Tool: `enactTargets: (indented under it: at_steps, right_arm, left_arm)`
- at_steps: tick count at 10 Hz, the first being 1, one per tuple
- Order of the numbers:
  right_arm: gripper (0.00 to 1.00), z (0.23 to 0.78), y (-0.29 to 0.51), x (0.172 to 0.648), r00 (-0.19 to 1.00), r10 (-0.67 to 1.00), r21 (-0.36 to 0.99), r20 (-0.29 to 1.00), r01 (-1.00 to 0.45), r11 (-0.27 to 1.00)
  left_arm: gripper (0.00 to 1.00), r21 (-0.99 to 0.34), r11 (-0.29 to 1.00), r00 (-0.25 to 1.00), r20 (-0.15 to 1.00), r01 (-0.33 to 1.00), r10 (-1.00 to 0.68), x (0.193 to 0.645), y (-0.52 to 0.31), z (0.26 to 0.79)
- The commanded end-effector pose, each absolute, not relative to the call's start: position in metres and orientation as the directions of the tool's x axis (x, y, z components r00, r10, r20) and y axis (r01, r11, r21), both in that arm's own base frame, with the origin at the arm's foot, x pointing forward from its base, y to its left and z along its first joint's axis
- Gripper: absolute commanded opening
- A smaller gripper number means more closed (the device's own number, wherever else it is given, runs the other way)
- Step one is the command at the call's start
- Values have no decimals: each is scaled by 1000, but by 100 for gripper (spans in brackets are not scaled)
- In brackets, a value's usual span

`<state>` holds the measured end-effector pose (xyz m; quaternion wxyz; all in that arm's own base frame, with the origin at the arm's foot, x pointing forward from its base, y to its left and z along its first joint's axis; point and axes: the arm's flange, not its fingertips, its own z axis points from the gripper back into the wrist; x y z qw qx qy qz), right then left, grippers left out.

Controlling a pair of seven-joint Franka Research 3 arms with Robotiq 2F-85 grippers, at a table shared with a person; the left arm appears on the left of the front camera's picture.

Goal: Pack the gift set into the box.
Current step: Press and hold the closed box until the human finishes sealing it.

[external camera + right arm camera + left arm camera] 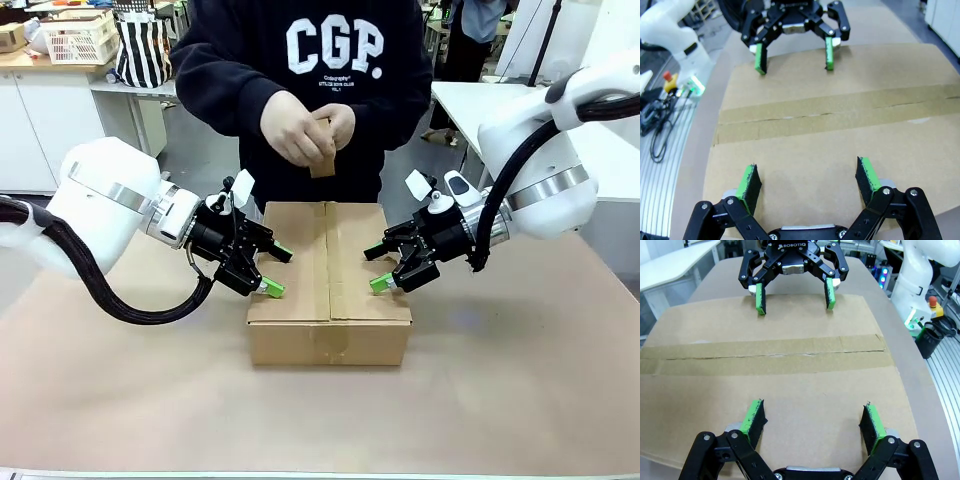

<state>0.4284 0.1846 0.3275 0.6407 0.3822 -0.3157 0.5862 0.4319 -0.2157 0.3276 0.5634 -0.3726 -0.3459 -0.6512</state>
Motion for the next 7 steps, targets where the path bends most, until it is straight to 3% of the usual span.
enactTargets:
  at_steps: [1,7]
  right_arm:
    - [100,325,185,428,120,513,122,850,-992,29]
    - [100,325,185,428,120,513,122,850,-992,29]
  left_arm:
    - [100,23,-121,-77,881,992,-466,432,-215,325]
    - [100,23,-121,-77,881,992,-466,432,-215,325]
